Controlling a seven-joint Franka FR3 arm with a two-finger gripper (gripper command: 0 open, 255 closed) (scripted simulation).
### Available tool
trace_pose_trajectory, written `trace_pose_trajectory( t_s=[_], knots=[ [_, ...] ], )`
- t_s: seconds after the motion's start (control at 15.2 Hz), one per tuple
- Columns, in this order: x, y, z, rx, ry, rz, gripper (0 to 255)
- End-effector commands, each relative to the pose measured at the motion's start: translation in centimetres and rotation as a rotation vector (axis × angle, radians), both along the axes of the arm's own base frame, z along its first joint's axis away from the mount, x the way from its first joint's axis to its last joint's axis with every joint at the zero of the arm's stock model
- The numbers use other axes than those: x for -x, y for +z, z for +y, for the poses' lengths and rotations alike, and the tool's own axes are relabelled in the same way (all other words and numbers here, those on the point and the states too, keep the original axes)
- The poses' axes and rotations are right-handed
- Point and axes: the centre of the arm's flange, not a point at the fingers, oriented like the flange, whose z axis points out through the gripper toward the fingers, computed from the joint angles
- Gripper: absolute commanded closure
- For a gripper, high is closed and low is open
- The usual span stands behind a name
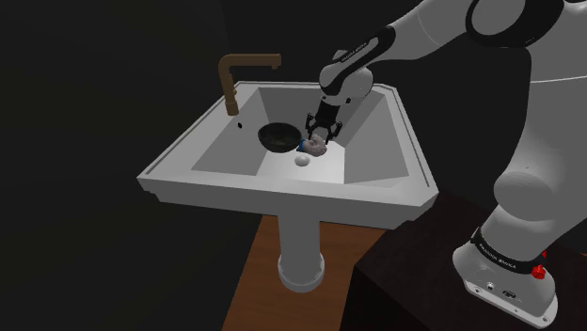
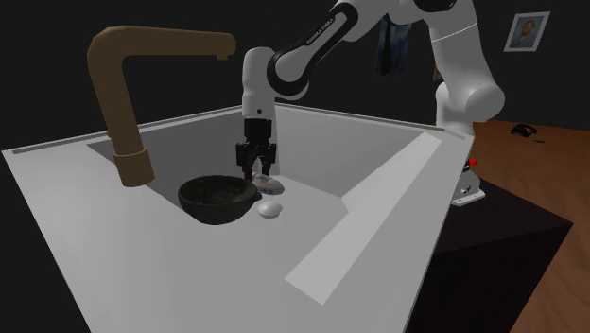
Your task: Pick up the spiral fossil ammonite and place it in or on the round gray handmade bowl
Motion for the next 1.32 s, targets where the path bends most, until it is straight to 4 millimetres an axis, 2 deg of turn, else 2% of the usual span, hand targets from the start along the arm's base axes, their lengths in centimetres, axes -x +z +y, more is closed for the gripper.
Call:
trace_pose_trajectory(
  t_s=[0.0, 0.2, 1.25],
  knots=[
    [0.0, 0.0, 0.0, 0.0, 0.0, 0.0, 255],
    [0.0, 0.0, 0.0, 0.0, 0.0, 0.0, 255],
    [0.0, 8.4, 0.0, 0.0, 0.0, 0.0, 255]
  ],
)
